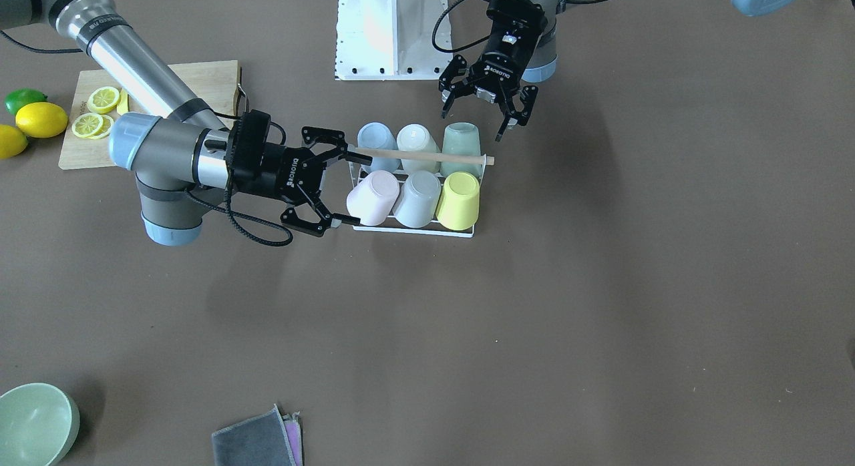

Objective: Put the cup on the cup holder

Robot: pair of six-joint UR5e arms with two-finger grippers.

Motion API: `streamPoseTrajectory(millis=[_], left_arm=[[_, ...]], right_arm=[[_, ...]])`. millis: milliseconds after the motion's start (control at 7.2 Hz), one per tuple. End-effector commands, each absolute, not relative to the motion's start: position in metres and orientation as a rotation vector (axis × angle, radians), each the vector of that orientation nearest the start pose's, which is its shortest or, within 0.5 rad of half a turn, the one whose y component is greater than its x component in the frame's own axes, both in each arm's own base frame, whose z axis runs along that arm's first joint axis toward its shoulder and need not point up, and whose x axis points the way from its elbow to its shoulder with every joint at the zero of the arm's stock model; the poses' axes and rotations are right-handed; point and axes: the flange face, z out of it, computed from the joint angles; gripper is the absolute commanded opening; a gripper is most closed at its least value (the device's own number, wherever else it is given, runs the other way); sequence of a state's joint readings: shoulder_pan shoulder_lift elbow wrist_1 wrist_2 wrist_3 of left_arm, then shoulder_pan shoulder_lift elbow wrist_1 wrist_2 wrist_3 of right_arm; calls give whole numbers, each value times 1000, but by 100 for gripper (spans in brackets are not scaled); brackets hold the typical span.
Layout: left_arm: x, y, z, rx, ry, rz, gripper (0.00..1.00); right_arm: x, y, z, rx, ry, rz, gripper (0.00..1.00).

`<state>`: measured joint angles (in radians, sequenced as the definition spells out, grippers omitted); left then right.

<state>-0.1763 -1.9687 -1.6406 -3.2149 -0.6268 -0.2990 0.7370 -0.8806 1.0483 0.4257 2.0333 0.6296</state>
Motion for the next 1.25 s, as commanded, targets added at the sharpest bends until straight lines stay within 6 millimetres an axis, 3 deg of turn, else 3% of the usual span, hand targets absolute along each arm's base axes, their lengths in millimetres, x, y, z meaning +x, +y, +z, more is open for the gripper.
streamPoseTrajectory(millis=[0,139,278,556,694,833,972,1111], left_arm=[[422,-337,229,1655,1039,-233,97],[403,-356,233,1661,1027,-116,97],[376,-403,236,1646,985,39,97],[350,-457,245,1478,977,158,97],[327,-485,257,1389,932,230,97],[284,-526,281,1225,837,267,97],[246,-559,302,1085,769,177,97],[245,-574,327,960,731,103,97]], right_arm=[[-411,-561,285,1247,-1559,-645,100],[-397,-584,281,1162,-1495,-623,100],[-390,-601,278,1055,-1438,-593,100],[-369,-636,278,733,-1334,-537,100],[-363,-650,279,613,-1265,-460,100],[-336,-673,293,472,-1170,-340,100],[-303,-683,327,320,-1072,-214,100],[-267,-686,379,191,-991,-100,100]])
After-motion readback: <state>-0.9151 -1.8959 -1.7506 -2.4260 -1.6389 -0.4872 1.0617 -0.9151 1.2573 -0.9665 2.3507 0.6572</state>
